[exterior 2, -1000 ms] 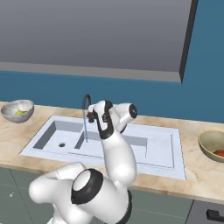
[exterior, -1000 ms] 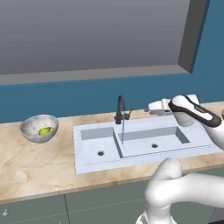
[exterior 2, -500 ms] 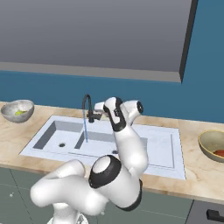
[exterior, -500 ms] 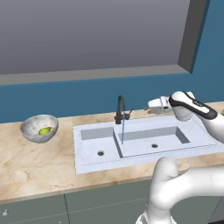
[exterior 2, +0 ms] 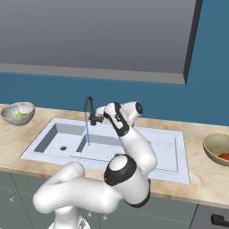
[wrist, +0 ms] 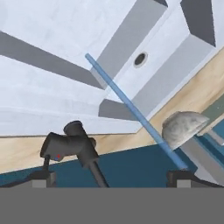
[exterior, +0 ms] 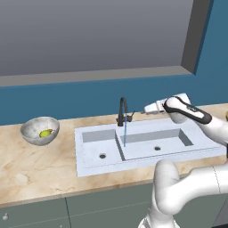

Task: Pick the pears from the sink and place them in one bowl. Place the sweet potato in the other bowl. Then turn off the sink faucet.

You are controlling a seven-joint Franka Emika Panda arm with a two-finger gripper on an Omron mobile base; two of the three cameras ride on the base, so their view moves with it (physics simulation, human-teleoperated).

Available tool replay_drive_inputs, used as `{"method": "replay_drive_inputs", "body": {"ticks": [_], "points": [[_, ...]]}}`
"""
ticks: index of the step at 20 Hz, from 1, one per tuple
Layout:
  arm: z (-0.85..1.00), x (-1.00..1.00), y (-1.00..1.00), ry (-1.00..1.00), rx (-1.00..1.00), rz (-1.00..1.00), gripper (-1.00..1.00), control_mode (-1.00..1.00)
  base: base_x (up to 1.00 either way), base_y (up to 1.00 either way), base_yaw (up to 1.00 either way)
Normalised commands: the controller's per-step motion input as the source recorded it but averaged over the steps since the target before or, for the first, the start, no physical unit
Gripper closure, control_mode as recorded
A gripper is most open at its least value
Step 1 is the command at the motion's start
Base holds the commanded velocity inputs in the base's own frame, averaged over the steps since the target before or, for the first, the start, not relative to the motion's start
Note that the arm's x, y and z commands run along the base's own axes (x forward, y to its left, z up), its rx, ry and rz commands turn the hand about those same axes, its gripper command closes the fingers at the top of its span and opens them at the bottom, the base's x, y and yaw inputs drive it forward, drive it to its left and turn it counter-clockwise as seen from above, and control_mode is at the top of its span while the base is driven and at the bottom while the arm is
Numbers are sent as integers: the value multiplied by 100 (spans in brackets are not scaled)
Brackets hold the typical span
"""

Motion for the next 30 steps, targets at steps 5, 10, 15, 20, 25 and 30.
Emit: {"method": "replay_drive_inputs", "body": {"ticks": [5, 10, 15, 20, 25, 30], "points": [[-44, 32, -7, -17, -2, 0, -100, -100, 0, 0, 0], [-23, 45, -22, 0, 2, 0, -100, -100, 0, 0, 0], [-7, 50, -35, 8, 7, 0, -100, -100, 0, 0, 0], [-4, 35, -11, 8, 3, 0, -100, -100, 0, 0, 0], [-13, 28, 0, 1, 0, 0, -100, -100, 0, 0, 0], [-10, 26, 5, 0, 0, 0, -100, -100, 0, 0, 0]]}}
